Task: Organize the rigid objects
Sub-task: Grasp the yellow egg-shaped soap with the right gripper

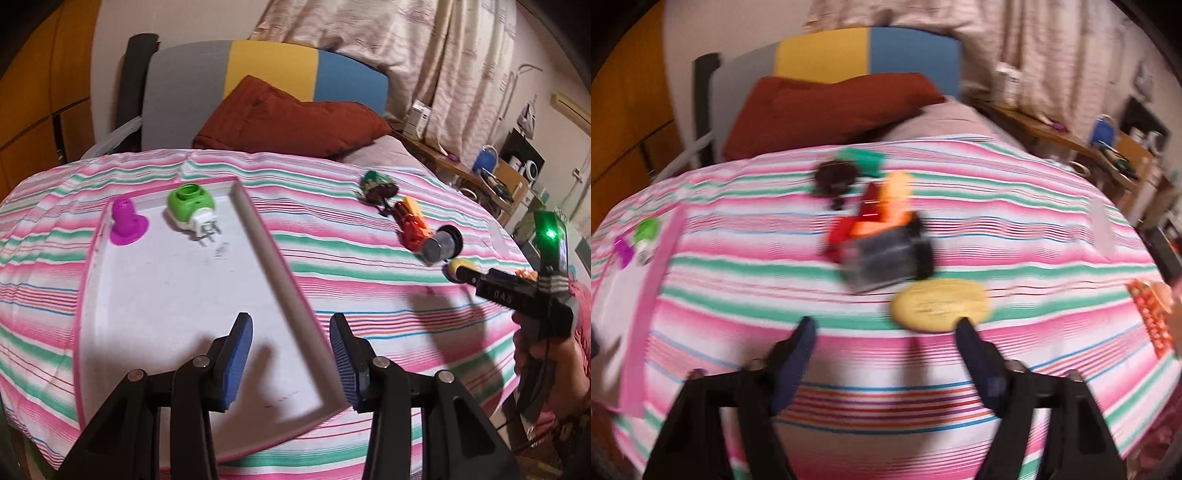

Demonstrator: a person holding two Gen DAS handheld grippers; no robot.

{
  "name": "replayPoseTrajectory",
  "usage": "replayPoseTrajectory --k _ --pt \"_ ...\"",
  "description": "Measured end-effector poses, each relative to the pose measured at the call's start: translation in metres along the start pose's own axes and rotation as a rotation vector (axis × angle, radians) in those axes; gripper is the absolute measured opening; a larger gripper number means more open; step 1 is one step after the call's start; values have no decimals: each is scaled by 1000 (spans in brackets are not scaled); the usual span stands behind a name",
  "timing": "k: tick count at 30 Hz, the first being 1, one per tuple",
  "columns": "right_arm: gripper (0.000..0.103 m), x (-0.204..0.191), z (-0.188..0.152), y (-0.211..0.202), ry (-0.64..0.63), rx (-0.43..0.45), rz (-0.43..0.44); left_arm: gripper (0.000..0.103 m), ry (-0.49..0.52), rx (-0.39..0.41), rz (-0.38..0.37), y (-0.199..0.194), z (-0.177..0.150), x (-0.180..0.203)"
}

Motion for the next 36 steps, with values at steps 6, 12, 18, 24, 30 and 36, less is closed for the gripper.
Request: replayPoseTrajectory --k 6,12,18,24,30,36 --pt "91 47 -2 11 79 2 -30 44 35 -20 -31 1 -4 22" --pt "90 50 -5 30 61 9 24 44 74 -41 -41 3 -7 38" --pt "76 40 -5 49 35 -10 73 44 112 -52 -62 8 -5 58" --pt "75 46 -8 48 63 4 84 44 151 -56 -106 18 1 86" --pt "44 76 -12 34 118 32 -92 44 154 -58 -145 38 9 117" --pt "56 88 -23 30 149 28 -80 44 195 -74 -189 74 17 160"
Point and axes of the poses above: each gripper's, at about its wrist camera, not at the fingertips, and y roughly the way its jaws point, x to its right, z to its top, the point moved 3 cm from there along y, roughly the way its jaws point, and after that the axes turned 13 degrees about x, right-handed, at the moved point
